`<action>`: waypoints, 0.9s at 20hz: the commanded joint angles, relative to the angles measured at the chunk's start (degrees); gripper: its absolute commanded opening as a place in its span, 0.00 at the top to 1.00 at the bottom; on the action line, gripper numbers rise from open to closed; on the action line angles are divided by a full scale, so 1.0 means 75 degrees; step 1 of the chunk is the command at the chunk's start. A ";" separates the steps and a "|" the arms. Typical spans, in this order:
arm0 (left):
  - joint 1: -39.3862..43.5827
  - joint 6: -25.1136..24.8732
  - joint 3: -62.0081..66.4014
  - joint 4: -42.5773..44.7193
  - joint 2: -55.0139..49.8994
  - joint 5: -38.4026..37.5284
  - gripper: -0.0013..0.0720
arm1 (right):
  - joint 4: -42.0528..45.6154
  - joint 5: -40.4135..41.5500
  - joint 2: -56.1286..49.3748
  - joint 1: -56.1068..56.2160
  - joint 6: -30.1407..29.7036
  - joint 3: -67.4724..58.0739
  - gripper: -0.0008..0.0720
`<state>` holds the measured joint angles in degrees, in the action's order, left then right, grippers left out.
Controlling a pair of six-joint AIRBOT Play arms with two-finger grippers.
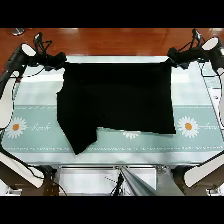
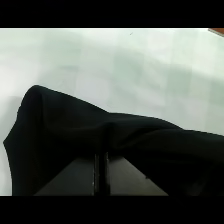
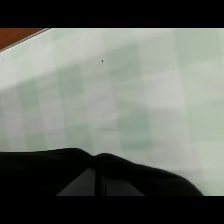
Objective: Fold the shirts.
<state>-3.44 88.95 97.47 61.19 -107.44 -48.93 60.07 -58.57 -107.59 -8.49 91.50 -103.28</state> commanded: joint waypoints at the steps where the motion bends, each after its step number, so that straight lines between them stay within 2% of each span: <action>1: 0.0000 -0.0184 0.0026 -0.0169 -0.0128 -0.0286 0.94 | -0.0064 -0.0038 -0.0201 -0.0050 -0.0038 -0.0061 0.95; 4: -0.0134 -0.0656 0.0297 -0.0166 -0.0102 -0.1880 0.94 | -0.0085 -0.0804 -0.0087 -0.0309 -0.0344 -0.0061 0.95; 8: -0.0452 -0.1253 0.0344 -0.0143 -0.0140 -0.3815 0.94 | 0.0181 -0.2506 -0.0087 -0.0720 -0.0734 -0.0050 0.95; 10: -0.0507 -0.1259 0.0321 -0.0102 -0.0251 -0.4095 0.94 | 0.0685 -0.3016 -0.0201 -0.0685 -0.0781 -0.0050 0.95; 18: -0.0335 -0.1166 0.0309 -0.0105 -0.0664 -0.4631 0.94 | 0.0764 -0.3450 -0.0697 -0.0321 -0.0498 -0.0052 0.95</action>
<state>-6.15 80.27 99.77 60.45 -111.79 -80.77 65.32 -81.65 -111.90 -11.38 86.61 -103.68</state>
